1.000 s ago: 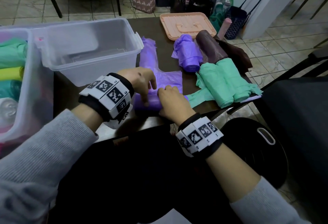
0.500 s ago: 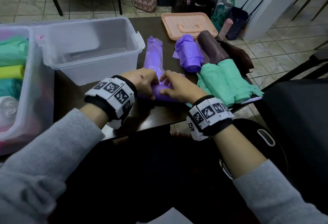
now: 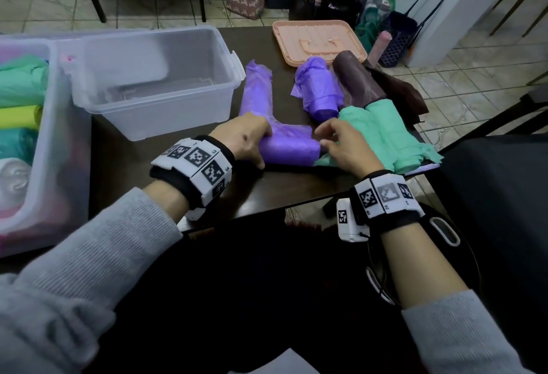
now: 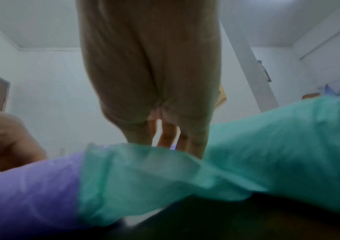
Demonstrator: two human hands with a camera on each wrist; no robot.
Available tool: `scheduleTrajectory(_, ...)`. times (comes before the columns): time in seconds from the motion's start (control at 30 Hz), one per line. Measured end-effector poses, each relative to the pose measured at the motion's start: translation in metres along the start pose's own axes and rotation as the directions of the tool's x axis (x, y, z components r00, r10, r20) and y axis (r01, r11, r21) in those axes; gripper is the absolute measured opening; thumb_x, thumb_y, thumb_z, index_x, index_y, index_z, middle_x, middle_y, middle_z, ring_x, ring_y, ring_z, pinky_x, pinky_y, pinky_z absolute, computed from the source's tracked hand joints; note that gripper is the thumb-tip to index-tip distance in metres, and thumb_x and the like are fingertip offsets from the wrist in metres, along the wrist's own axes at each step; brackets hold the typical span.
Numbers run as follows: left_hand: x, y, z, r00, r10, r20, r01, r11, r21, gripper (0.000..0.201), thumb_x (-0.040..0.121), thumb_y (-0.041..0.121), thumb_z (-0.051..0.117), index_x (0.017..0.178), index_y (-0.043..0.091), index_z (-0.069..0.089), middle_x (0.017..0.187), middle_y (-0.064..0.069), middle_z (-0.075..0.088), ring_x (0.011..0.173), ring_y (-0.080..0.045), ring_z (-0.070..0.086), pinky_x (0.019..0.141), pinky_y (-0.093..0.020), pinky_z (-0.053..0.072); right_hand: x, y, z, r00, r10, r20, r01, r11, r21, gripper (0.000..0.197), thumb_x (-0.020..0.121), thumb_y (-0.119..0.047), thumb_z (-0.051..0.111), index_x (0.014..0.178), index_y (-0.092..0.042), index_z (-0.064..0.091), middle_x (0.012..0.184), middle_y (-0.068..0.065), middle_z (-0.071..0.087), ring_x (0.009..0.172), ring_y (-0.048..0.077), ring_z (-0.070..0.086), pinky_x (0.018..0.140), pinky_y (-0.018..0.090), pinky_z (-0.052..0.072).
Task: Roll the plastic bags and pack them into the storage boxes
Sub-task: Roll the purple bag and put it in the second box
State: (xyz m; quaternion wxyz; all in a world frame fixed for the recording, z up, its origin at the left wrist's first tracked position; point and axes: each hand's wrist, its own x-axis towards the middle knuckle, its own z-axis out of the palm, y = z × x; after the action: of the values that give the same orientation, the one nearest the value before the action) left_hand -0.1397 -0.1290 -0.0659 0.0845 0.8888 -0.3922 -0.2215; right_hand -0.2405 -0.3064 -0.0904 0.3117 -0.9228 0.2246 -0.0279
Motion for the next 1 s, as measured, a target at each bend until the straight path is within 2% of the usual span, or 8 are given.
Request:
scheduleTrajectory(0.13, 0.002, 0.0, 0.003, 1.0, -0.018, -0.02, 0.018, 1.0, -0.012, 0.069, 0.062, 0.019, 0.086, 0.124, 0.01, 0.057, 0.12, -0.014, 0.058, 0.108, -0.032, 0.057, 0.09, -0.038, 0.049, -0.011, 0.007, -0.014, 0.972, 0.031, 0.234, -0.016, 0.998, -0.063, 0.026, 0.086, 0.001, 0.06, 0.111, -0.005, 0.064, 0.096, 0.0, 0.06, 0.09, 0.008, 0.053, 0.07, 0.008, 0.033)
scheduleTrajectory(0.23, 0.003, 0.0, 0.002, 0.999, -0.02, -0.026, 0.02, 1.0, -0.022, 0.075, 0.059, 0.018, 0.088, 0.126, 0.014, 0.056, 0.122, -0.013, 0.058, 0.109, -0.031, 0.057, 0.09, -0.038, 0.049, -0.009, 0.01, -0.013, 0.959, 0.074, 0.274, -0.039, 0.991, -0.132, 0.03, 0.075, -0.008, 0.076, 0.103, -0.008, 0.069, 0.092, 0.0, 0.062, 0.09, 0.01, 0.056, 0.078, 0.017, 0.039)
scheduleTrajectory(0.33, 0.003, 0.0, 0.002, 0.999, -0.036, -0.016, 0.036, 0.999, -0.019, 0.076, 0.057, 0.017, 0.088, 0.126, 0.015, 0.055, 0.123, -0.013, 0.056, 0.11, -0.031, 0.056, 0.091, -0.039, 0.049, -0.007, 0.01, -0.013, 0.955, 0.093, 0.281, -0.028, 0.974, -0.227, 0.017, 0.072, -0.005, 0.077, 0.088, -0.006, 0.071, 0.079, 0.003, 0.062, 0.078, 0.014, 0.056, 0.063, 0.02, 0.04)
scheduleTrajectory(0.5, 0.001, -0.002, -0.001, 0.998, -0.058, 0.005, 0.058, 0.998, 0.0, 0.077, 0.055, 0.016, 0.089, 0.125, 0.015, 0.056, 0.123, -0.012, 0.056, 0.11, -0.03, 0.056, 0.091, -0.042, 0.049, -0.001, 0.013, -0.011, 0.997, 0.047, 0.054, -0.025, 0.934, -0.355, 0.023, 0.084, 0.003, 0.052, 0.097, -0.007, 0.069, 0.097, 0.015, 0.064, 0.098, 0.028, 0.059, 0.079, 0.03, 0.045)
scheduleTrajectory(0.67, -0.001, -0.001, -0.001, 0.998, -0.051, 0.047, 0.051, 0.999, 0.003, 0.078, 0.051, 0.022, 0.091, 0.121, 0.014, 0.059, 0.119, -0.011, 0.059, 0.103, -0.029, 0.059, 0.087, -0.04, 0.051, 0.002, 0.01, 0.003, 0.985, -0.069, -0.156, 0.007, 0.931, -0.365, 0.025, 0.088, -0.007, 0.056, 0.113, -0.009, 0.058, 0.115, 0.017, 0.048, 0.11, 0.033, 0.045, 0.093, 0.041, 0.039)
scheduleTrajectory(0.77, 0.0, 0.001, -0.001, 0.994, -0.052, 0.091, 0.052, 0.999, 0.006, 0.072, 0.052, 0.025, 0.091, 0.118, 0.014, 0.063, 0.114, -0.007, 0.062, 0.098, -0.027, 0.061, 0.084, -0.036, 0.052, -0.009, -0.011, 0.015, 0.924, -0.276, -0.263, 0.232, 0.954, -0.188, 0.019, 0.089, -0.014, 0.052, 0.103, -0.004, 0.061, 0.104, 0.018, 0.054, 0.098, 0.033, 0.05, 0.088, 0.032, 0.035)
scheduleTrajectory(0.87, 0.002, 0.003, -0.003, 0.987, -0.04, 0.154, 0.039, 0.999, 0.012, 0.052, 0.055, 0.027, 0.089, 0.102, 0.016, 0.069, 0.084, 0.001, 0.063, 0.08, -0.021, 0.058, 0.07, -0.027, 0.048, -0.025, -0.032, 0.033, 0.889, -0.456, -0.042, 0.449, 0.885, -0.125, 0.029, 0.087, -0.027, 0.05, 0.098, -0.005, 0.064, 0.095, 0.015, 0.059, 0.091, 0.031, 0.054, 0.085, 0.029, 0.037)
scheduleTrajectory(1.0, 0.003, 0.002, -0.004, 0.978, -0.036, 0.207, 0.032, 0.999, 0.024, 0.046, 0.064, 0.031, 0.084, 0.105, 0.018, 0.068, 0.082, 0.001, 0.059, 0.077, -0.017, 0.053, 0.067, -0.023, 0.041, -0.032, -0.042, 0.037, 0.908, -0.327, 0.261, 0.396, 0.873, -0.284, 0.055, 0.077, -0.036, 0.072, 0.122, -0.01, 0.056, 0.113, 0.011, 0.052, 0.108, 0.026, 0.047, 0.096, 0.038, 0.038)
